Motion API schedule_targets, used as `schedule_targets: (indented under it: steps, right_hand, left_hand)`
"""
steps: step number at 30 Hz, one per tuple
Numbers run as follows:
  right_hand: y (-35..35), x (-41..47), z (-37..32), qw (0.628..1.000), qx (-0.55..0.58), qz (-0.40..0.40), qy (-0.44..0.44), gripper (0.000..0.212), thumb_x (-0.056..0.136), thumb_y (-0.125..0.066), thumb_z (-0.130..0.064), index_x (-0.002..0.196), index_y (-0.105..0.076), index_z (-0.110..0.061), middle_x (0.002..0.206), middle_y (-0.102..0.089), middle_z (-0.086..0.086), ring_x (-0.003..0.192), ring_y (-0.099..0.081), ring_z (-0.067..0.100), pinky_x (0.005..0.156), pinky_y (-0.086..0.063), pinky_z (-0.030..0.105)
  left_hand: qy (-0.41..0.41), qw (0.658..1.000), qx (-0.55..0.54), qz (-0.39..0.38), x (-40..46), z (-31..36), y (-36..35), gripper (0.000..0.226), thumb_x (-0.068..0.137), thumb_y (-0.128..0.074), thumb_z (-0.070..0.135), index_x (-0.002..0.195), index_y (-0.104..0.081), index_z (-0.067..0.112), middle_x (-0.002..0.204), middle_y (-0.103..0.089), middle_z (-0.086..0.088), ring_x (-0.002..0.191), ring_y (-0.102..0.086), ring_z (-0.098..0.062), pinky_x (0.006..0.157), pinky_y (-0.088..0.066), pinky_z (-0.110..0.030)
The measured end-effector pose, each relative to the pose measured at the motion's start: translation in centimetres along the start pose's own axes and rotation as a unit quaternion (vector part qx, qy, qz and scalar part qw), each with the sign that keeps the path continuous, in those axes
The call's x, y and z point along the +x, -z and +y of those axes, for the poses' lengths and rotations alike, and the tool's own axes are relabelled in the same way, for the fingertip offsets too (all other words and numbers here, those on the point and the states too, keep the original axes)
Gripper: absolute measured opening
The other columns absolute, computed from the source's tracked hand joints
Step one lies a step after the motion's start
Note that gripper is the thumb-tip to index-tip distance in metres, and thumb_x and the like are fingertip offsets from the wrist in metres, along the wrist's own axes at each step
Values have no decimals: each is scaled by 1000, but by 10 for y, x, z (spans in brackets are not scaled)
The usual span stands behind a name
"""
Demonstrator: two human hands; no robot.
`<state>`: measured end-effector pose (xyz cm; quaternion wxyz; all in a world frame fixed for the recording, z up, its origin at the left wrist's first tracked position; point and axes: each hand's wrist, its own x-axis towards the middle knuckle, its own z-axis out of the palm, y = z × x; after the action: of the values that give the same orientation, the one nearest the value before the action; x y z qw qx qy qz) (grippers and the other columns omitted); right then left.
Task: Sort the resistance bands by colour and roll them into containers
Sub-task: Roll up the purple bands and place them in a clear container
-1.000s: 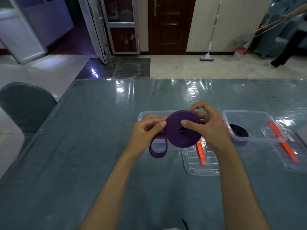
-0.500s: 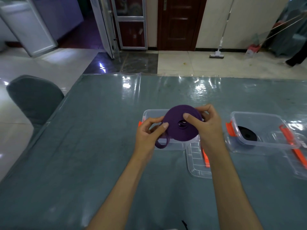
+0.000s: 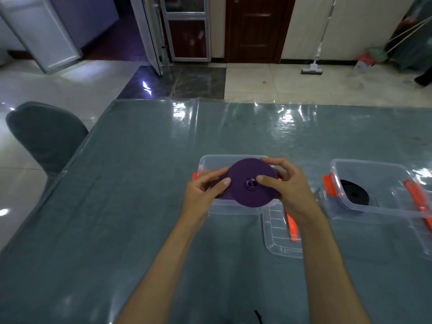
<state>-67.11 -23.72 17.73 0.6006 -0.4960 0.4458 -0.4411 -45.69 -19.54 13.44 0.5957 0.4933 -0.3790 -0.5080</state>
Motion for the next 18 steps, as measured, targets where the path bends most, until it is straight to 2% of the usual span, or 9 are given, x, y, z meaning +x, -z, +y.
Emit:
schedule_targets:
  steps: [2, 4, 7, 10, 12, 14, 18]
  right_hand:
    - [-3, 7, 5, 1000, 23, 16, -14, 40, 81, -81, 1, 107, -76, -29, 107, -78, 13, 93, -76, 31, 74, -63, 46]
    - [-7, 15, 9, 998, 50, 35, -24, 38, 82, -79, 3, 103, -76, -28, 102, -79, 10, 89, -76, 28, 68, -64, 40]
    - [-10, 27, 19, 994, 75, 68, -31, 35, 84, -79, 2, 104, -73, -26, 103, -79, 8, 91, -77, 26, 69, -65, 42]
    - [-11, 39, 37, 988, 91, 111, -49, 34, 86, -77, 1, 110, -70, -22, 107, -78, 9, 96, -76, 26, 75, -65, 47]
    - [-12, 48, 50, 982, 110, 135, -78, 35, 87, -77, 1, 113, -67, -19, 104, -78, 8, 93, -77, 25, 70, -64, 44]
    - [-12, 57, 62, 977, 105, 144, -113, 34, 87, -76, 1, 112, -64, -18, 106, -77, 11, 92, -76, 25, 67, -63, 41]
    - [-7, 80, 84, 973, 30, 122, -195, 27, 92, -72, 0, 113, -58, -10, 117, -70, 15, 103, -72, 30, 76, -65, 50]
  left_hand:
    - [8, 999, -10, 46, 7, -1, -4, 27, 89, -82, 9, 114, -77, 14, 115, -77, -11, 110, -73, -34, 93, -62, -46]
    - [12, 994, -19, 107, 13, -4, -9, 24, 84, -87, 11, 104, -73, 11, 110, -77, -19, 106, -73, -40, 95, -61, -52]
    - [29, 992, -28, 123, 22, -16, -14, 15, 88, -82, 7, 100, -73, 5, 109, -78, -16, 105, -74, -39, 95, -61, -55]
    - [88, 988, -75, 100, 30, -28, -17, 20, 90, -77, 4, 110, -76, 8, 115, -78, -9, 105, -76, -31, 89, -63, -46]
    - [128, 980, -112, 100, 41, -35, -18, 23, 91, -75, 1, 112, -76, 10, 114, -78, -8, 100, -77, -25, 84, -64, -37]
    - [151, 974, -110, 124, 56, -44, -17, 26, 90, -76, -1, 114, -76, 9, 111, -79, -9, 95, -77, -22, 79, -64, -32]
    - [190, 959, -85, 195, 91, -68, -15, 31, 86, -80, -3, 115, -72, 1, 106, -79, -14, 91, -77, -26, 68, -62, -29]
